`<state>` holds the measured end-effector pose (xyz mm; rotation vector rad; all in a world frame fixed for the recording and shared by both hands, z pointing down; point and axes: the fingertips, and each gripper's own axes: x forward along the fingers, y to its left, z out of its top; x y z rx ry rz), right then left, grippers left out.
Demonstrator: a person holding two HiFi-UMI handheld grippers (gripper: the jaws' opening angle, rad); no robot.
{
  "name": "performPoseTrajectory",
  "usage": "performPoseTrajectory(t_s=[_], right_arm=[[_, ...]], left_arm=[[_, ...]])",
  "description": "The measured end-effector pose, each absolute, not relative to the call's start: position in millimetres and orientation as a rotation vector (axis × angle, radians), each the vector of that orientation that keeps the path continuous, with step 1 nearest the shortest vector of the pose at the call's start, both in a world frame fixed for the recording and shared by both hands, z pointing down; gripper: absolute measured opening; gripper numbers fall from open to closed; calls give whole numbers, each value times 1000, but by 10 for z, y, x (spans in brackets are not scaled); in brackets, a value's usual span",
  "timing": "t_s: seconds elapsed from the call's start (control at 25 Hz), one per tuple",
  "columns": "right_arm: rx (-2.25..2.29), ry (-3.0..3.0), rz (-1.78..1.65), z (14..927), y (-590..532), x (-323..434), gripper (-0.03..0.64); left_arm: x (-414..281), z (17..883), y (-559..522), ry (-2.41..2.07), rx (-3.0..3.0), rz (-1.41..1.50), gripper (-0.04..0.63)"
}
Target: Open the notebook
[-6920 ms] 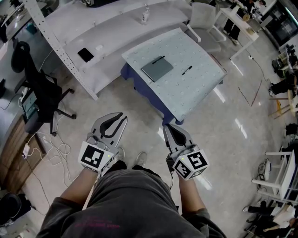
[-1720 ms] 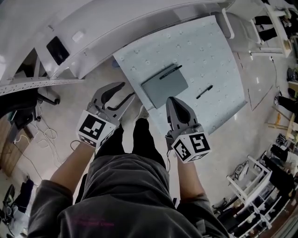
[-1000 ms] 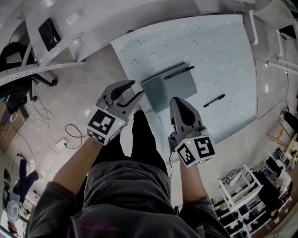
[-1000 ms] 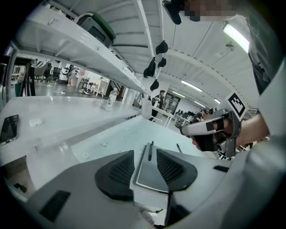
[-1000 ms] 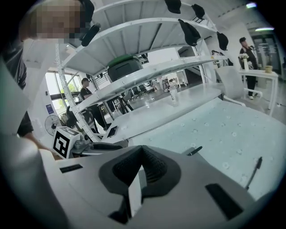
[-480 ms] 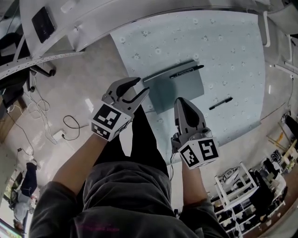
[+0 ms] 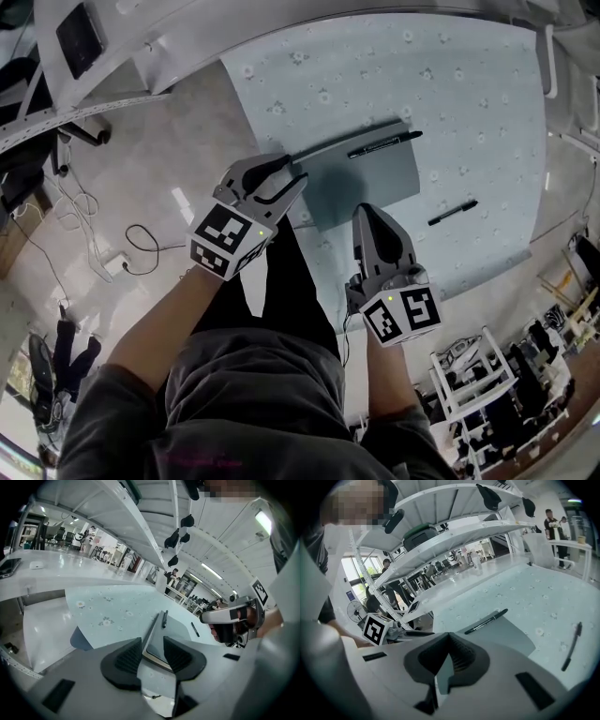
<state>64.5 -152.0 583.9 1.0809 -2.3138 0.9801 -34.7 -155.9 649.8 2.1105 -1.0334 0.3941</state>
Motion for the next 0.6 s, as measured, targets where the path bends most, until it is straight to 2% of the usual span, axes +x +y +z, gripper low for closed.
performPoseTrajectory(t_s=[0.6], right_arm=[[1073, -2288, 1007, 5958, -1437, 667, 3]], left_arm=[[-275, 6623, -1523, -1009, 2071, 393, 138]])
